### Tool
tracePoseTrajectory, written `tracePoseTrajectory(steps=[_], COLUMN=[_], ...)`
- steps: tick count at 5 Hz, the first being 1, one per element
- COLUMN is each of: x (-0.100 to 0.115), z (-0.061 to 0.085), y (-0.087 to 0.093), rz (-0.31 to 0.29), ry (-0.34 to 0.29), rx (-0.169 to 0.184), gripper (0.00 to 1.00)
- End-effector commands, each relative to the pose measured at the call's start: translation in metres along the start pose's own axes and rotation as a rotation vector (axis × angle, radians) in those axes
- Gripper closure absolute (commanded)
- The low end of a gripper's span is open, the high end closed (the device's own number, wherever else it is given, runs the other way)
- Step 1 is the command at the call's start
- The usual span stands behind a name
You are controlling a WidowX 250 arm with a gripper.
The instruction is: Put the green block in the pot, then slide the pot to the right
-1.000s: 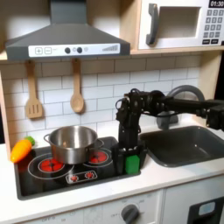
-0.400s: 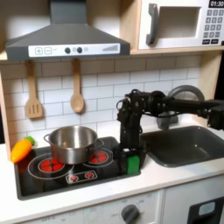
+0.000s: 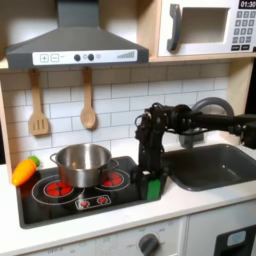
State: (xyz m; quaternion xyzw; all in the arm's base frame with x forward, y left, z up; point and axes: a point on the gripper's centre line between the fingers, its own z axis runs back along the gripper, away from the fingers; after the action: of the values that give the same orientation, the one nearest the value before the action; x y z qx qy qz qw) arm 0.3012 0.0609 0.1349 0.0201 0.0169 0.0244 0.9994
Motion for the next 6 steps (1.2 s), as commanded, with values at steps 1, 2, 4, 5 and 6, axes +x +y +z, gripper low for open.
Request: tracePoseTrajectory(steps=[1,2,4,5,6], x=[0.0,0.001,0.005,0.008,0.014], z=[0.017,0.03,0.048,0.059,0.069], y=[0.001,0.002,0.005,0.013,0.017], rz=[-0.014,-0.011,-0.017,0.006,0.013], ry=[-0.039,-0.064,-0.105,-0.131,-0.161], rx=[-0.001,0.0,-0.01,-0.015,-0.023], gripper=[1.0,1.0,1.0,1.0,1.0])
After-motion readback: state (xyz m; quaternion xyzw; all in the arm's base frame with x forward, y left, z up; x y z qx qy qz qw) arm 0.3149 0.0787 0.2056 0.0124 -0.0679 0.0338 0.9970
